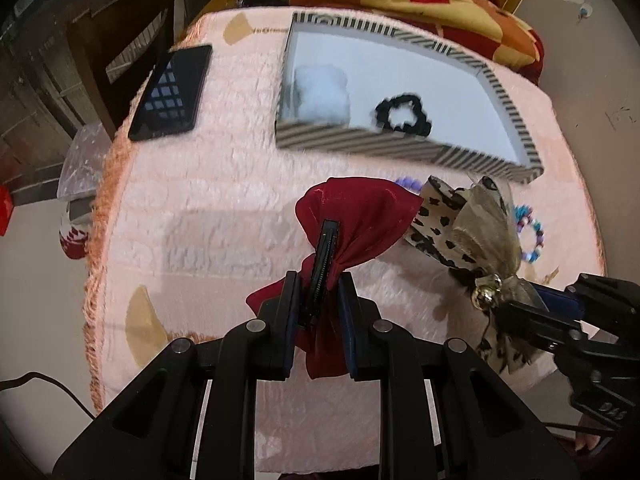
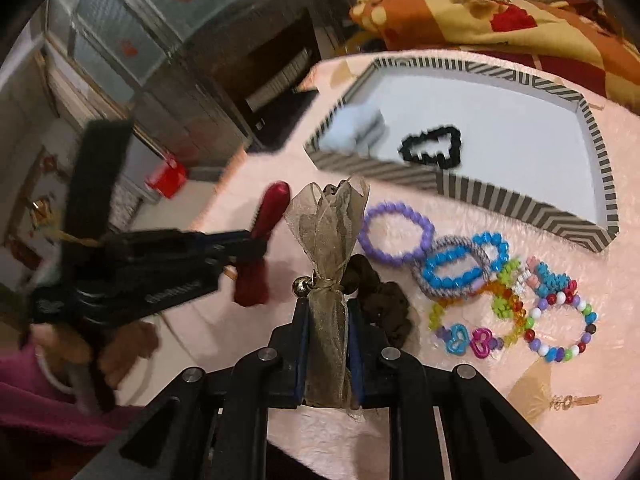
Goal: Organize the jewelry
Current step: 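Grasp the red bow clip with the left gripper while the right grasps the tan ribbon bow, then lower both bows into the tray beside the fluffy holder and release them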
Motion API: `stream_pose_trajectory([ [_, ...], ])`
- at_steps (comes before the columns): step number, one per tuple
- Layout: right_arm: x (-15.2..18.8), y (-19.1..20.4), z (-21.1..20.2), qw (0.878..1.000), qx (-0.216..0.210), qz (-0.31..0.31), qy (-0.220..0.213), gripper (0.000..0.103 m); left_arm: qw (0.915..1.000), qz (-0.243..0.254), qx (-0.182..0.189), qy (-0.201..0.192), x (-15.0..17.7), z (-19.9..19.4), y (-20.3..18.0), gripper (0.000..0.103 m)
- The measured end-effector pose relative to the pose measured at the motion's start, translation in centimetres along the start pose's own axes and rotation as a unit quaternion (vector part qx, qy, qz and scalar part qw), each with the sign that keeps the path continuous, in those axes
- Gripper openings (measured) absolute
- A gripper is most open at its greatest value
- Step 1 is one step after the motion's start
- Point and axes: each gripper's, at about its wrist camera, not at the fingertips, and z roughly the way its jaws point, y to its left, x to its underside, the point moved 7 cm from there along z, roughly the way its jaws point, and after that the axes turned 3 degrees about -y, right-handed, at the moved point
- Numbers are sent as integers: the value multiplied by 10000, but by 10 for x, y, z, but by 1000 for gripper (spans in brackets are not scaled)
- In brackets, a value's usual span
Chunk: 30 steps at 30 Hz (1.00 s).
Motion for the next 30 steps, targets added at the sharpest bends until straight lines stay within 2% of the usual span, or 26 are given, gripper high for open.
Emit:
stream_pose_trajectory([
  [8,-40,-5,-27,9978,-346,351,-441,17,9996,87,-5,-251,-36,-12,-12,18],
  [19,-101,-46,-35,9965,301,221,-754,17,9980,151,-224,-571,-105,-13,-23,18],
  [30,-147,-85,-15,9955,552,324,-704,17,9967,83,-570,-576,-157,14,-25,18],
])
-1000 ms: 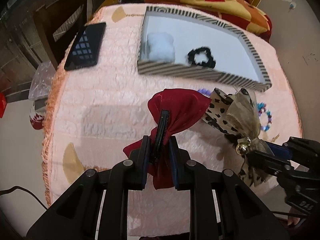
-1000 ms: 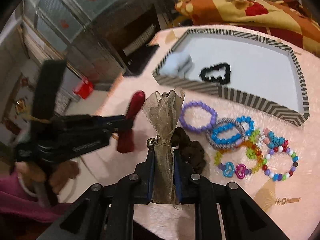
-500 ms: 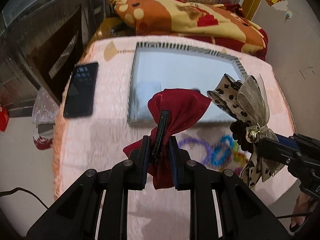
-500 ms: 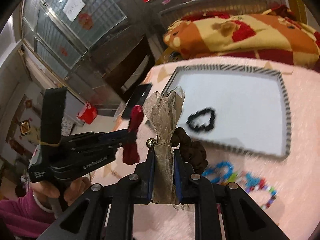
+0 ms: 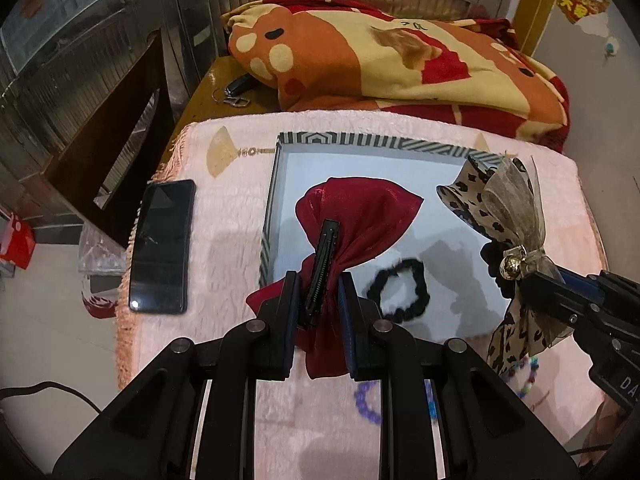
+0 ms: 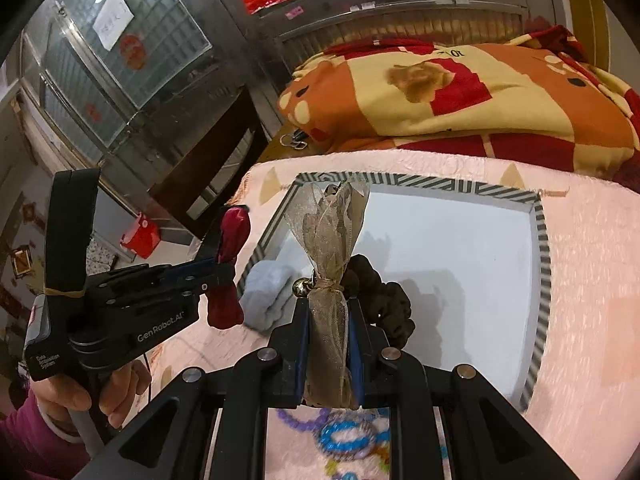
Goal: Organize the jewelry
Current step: 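Lower both bows into the tray beside the fluffy holder and release them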
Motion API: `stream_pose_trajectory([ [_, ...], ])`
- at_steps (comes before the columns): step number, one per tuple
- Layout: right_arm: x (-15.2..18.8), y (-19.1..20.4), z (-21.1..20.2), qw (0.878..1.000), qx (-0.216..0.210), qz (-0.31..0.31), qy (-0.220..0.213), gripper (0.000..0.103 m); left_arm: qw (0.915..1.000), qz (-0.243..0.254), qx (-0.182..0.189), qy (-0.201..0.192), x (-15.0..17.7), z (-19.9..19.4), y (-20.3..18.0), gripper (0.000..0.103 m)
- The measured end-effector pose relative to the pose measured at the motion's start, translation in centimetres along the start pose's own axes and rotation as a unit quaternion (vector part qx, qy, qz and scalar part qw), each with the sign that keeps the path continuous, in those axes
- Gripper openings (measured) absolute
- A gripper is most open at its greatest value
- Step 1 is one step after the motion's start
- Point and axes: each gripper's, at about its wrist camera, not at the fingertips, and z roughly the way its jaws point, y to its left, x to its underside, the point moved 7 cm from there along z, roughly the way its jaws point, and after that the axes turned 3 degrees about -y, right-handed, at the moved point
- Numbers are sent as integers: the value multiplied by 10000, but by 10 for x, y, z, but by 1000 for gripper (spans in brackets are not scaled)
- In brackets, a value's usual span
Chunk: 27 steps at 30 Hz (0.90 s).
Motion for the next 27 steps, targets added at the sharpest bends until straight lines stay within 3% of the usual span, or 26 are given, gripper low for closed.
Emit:
stream_pose_trajectory([
  [14,-29,-23,37,9998,82,145,137,17,9997,-58,-185,139,-32,36,1,18],
  [27,-44,-35,109,9981,198,359,458,17,9972,-377,-259,590,-42,96,17,18],
])
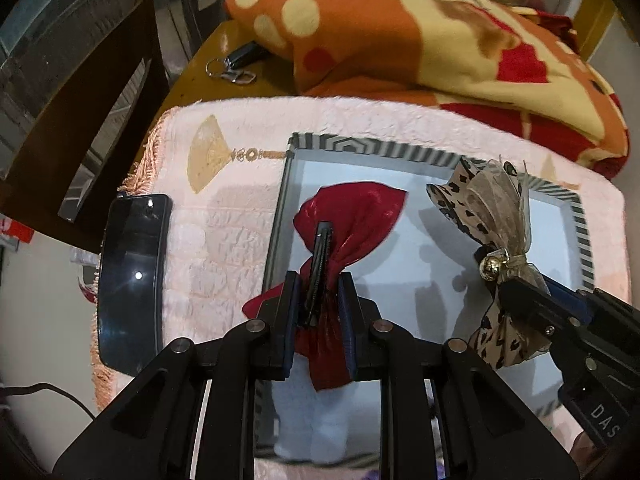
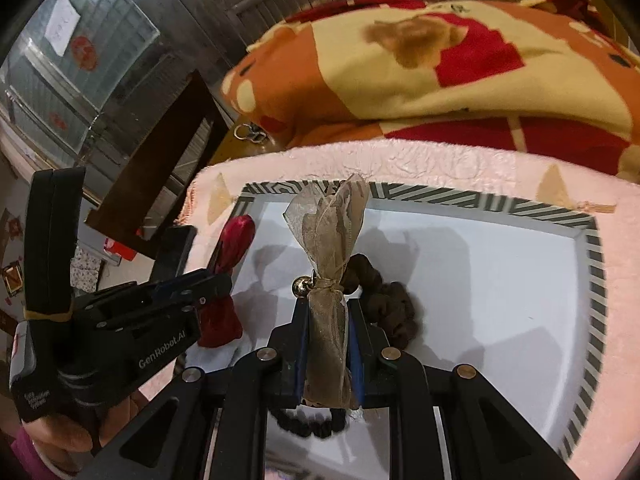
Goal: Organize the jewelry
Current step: 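Lower both bows into the tray beside the fluffy holder and release them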
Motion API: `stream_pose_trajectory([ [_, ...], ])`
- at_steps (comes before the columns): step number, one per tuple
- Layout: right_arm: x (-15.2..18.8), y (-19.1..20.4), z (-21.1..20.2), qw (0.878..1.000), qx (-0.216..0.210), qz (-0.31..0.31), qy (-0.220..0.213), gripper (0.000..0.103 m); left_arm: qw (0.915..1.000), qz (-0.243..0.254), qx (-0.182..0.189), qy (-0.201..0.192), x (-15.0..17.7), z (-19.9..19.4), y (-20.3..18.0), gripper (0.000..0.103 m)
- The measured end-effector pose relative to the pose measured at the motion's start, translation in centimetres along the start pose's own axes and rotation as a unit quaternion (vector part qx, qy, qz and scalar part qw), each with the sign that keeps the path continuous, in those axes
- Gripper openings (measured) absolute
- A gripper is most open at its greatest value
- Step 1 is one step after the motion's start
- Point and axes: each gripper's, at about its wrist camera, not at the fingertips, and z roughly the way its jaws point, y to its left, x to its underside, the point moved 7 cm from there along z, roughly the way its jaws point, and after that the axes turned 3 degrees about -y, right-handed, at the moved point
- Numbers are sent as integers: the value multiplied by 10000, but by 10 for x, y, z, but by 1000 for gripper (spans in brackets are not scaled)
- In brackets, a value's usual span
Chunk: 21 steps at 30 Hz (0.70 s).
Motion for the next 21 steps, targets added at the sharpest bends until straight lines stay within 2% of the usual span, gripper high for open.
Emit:
stream_pose_trajectory([
  [7,-2,-6,28,9997,-104,170,111,17,9999,-66,33,106,-2,16,0,19],
  [9,-2,-9,30,9996,-140,220,131,21,10000,-31,-4,92,-2,17,0,25],
  [10,-2,-10,29,9994,-179,279,136,28,10000,-18,-28,75,-2,16,1,28],
  [11,-2,-11,27,9991,-236,348,108,37,10000,-27,-15,66,-1,15,2,33],
  [13,-4,-12,19,9984,-351,434,-9,41,9999,-100,59,78,0,13,3,37],
  [16,-7,-9,3,9982,-394,412,-159,41,9997,-190,122,31,2,4,5,44],
  [21,0,-9,-25,9986,-250,391,-266,44,9998,-120,50,-166,9,-20,6,45],
])
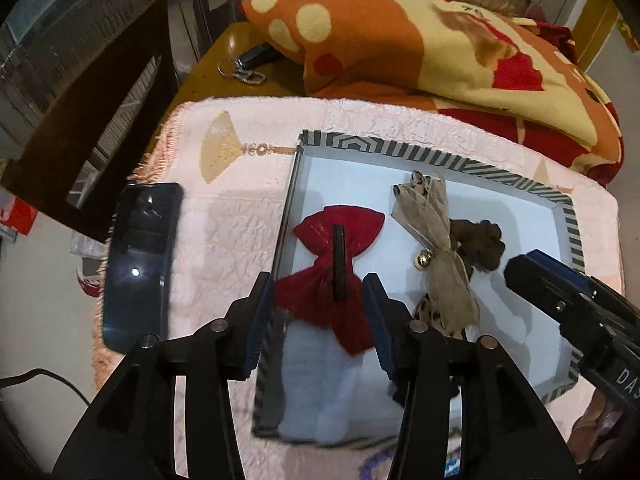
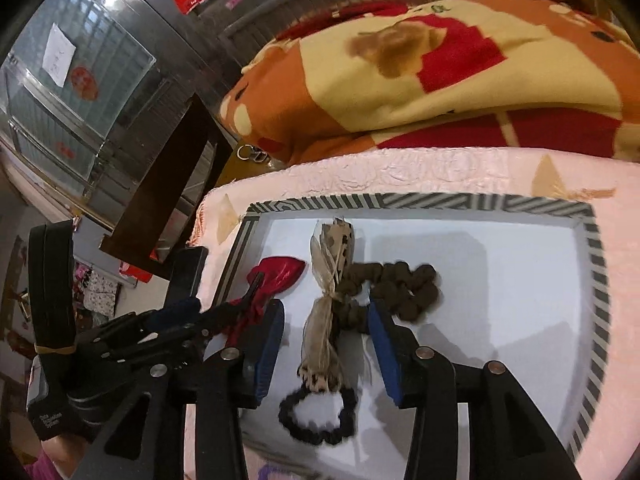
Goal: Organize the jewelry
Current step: 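Lower both bows into the tray beside the fluffy holder and release them, then move both grippers back toward the beaded bracelets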
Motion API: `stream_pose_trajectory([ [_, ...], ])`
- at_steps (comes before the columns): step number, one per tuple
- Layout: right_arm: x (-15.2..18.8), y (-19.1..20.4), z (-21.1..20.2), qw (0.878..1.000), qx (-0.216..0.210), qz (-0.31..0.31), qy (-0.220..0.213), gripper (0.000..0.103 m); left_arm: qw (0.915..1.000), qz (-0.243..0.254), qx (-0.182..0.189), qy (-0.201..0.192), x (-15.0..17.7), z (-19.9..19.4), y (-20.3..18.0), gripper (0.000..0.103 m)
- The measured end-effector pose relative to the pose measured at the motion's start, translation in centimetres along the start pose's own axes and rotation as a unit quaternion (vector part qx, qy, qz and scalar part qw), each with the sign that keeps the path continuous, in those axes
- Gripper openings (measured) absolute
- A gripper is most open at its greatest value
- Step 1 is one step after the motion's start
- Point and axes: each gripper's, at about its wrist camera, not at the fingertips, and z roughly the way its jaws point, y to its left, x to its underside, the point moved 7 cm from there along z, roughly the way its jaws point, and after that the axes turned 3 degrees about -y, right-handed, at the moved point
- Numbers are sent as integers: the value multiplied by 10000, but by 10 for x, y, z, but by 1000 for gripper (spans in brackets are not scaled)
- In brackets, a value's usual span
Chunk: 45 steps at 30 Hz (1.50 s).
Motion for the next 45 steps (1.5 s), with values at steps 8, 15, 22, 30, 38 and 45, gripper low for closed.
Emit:
stream_pose_trajectory([
  [8,29,0,-38,9993,366,-47,-107,46,9992,74,-127,-383,27,-47,-5,46],
  [15,59,5,-70,9963,738,-380,-202,47,9980,4,-121,-617,50,-76,-9,46],
  [22,88,6,-100,9928,1008,-521,-380,66,9973,22,-109,-727,77,-96,-13,46],
  [30,121,3,-121,9915,1142,-481,-392,66,9964,205,-103,-814,109,-110,-23,46],
  [38,153,-7,-140,9904,1279,-300,-439,66,9962,355,27,-794,138,-121,-36,46],
  [45,177,-14,-149,9896,1364,-165,-421,66,9962,413,69,-766,154,-125,-38,46],
])
